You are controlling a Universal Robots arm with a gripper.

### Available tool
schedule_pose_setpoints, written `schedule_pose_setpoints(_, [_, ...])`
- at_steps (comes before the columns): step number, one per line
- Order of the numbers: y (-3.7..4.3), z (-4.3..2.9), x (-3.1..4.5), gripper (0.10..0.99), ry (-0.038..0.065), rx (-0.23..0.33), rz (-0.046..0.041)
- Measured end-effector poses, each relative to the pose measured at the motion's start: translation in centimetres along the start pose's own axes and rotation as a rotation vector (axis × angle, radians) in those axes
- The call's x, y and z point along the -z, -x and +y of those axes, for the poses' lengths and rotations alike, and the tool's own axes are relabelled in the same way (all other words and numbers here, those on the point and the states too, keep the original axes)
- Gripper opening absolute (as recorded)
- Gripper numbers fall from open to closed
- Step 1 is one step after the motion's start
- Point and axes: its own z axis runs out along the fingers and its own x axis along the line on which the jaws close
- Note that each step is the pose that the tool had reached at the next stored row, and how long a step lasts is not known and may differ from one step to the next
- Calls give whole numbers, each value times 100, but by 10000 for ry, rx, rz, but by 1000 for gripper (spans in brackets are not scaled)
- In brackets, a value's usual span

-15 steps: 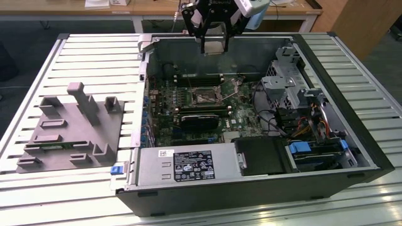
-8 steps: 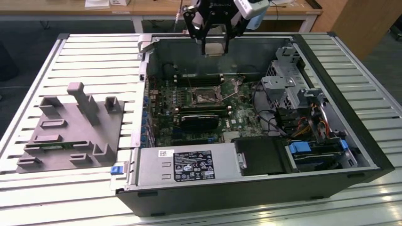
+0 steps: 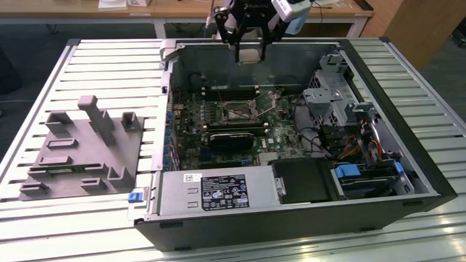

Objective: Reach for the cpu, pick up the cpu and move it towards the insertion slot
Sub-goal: 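Pick up the cpu and move it towards the insertion slot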

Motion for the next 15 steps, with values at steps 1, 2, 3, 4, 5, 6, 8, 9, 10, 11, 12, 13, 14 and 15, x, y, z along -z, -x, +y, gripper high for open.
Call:
schedule_pose_setpoints(1, [7,16,-6,545,-2,-1,1])
schedule_pose_setpoints(2, [14,33,-12,545,-4,-1,2])
schedule_pose_setpoints(3, [20,48,-17,545,-6,-1,3])
schedule_pose_setpoints(4, [26,63,-22,545,-8,-1,3])
schedule_pose_setpoints(5, [31,78,-27,545,-10,-1,4])
schedule_pose_setpoints(6, [37,92,-32,545,-11,-1,4])
schedule_pose_setpoints(8, [43,102,-36,545,-12,0,5])
schedule_pose_setpoints(9, [44,102,-36,545,-11,-1,4])
schedule_pose_setpoints(10, [44,102,-36,545,-11,-2,4])
schedule_pose_setpoints(11, [44,102,-36,545,-11,-2,4])
schedule_pose_setpoints(12, [45,102,-36,545,-11,-1,5])
schedule_pose_setpoints(13, [46,102,-36,545,-11,-1,5])
schedule_pose_setpoints(14, [46,102,-36,545,-11,-1,4])
schedule_pose_setpoints(15, [47,102,-36,545,-11,-1,5])
